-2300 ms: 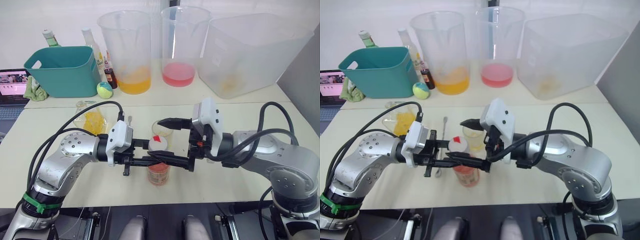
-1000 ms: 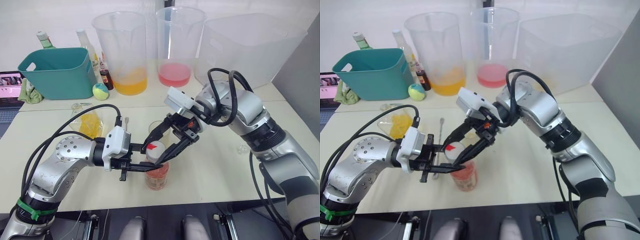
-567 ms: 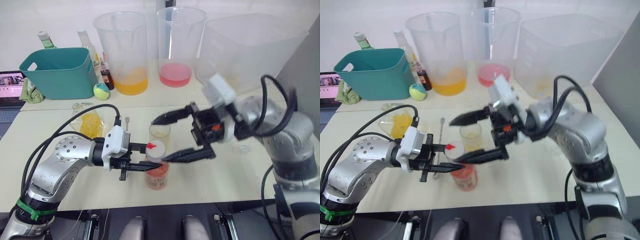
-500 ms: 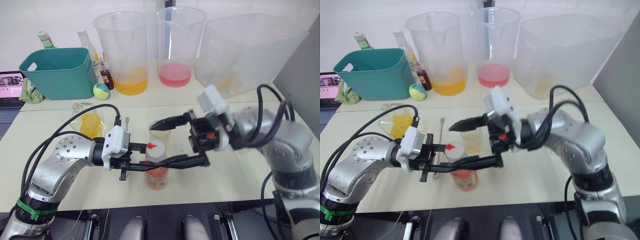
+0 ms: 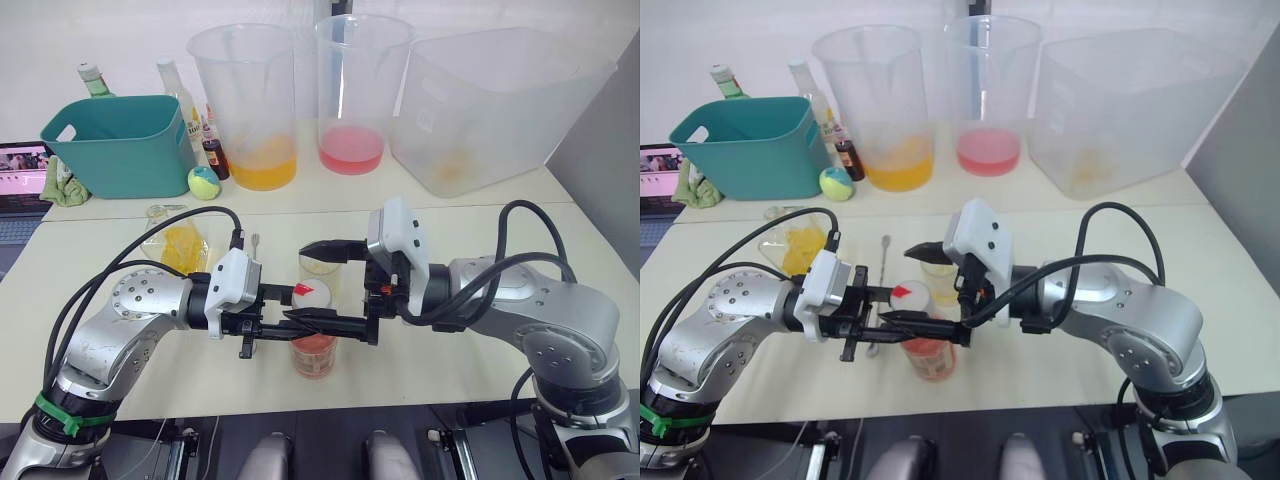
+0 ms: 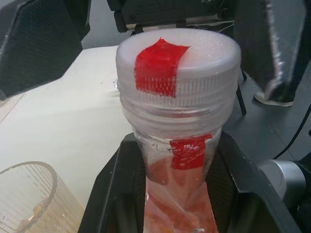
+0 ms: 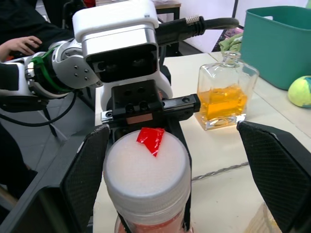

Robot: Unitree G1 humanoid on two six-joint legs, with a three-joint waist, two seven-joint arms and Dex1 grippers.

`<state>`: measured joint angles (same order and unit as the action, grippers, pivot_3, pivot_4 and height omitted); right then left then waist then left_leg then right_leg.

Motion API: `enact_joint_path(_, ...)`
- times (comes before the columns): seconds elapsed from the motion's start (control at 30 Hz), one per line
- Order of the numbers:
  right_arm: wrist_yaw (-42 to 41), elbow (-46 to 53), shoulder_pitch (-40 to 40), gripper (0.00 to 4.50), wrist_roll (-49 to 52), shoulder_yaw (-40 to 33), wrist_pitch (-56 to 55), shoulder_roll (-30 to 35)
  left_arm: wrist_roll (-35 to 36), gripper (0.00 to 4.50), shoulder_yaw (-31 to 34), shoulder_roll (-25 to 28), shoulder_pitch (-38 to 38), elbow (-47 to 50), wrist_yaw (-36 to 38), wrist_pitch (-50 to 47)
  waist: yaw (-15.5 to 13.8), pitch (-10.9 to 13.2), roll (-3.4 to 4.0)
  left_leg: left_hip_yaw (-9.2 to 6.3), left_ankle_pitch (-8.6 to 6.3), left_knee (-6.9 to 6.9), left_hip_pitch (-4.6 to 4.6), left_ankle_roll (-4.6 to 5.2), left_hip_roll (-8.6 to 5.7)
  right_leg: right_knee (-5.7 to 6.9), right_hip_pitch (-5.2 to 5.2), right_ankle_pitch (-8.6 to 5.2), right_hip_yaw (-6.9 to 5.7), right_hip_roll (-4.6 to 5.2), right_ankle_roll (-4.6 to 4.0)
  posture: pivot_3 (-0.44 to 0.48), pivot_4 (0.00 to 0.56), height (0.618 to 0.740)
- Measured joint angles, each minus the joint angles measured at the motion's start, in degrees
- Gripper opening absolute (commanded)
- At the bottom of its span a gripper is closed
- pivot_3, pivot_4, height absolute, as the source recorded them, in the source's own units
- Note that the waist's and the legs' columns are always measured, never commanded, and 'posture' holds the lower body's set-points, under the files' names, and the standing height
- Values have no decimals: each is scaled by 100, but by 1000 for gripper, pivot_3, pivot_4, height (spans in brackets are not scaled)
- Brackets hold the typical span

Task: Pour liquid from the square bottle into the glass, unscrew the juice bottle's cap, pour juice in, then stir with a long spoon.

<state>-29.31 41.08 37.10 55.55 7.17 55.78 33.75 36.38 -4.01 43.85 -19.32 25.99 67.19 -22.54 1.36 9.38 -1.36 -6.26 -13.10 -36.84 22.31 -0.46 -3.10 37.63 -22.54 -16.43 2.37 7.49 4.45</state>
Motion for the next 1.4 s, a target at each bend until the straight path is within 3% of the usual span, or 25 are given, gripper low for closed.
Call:
enact_joint_path(0.27,43,147,-1,1702,200,2,98,59,15,1240,-40,-6,-66,-89,15,2,-1,0,0,1,0,0,-3,0,0,-3,7,0,-1,0,0,0,150,729)
enact_joint_path(0.53,-181,82,26,1693,164,23,43,116,16,1240,-70,-7,-89,-97,15,2,-5,0,0,5,0,0,-4,1,0,-5,11,0,-2,0,0,0,150,729)
enact_joint_path(0.93,-2931,-1345,867,1693,-936,822,-1212,549,-27,1240,-178,-32,-128,-82,-29,15,-17,0,0,12,-1,-2,-15,2,1,-11,27,0,-7,-1,1,0,150,729)
enact_joint_path(1.4,-4713,-2342,1647,1693,-1466,1263,-1867,616,-62,1240,-357,-82,-176,-20,-90,172,-25,0,0,11,-3,-1,-15,4,2,-13,25,0,-8,-1,1,0,150,729)
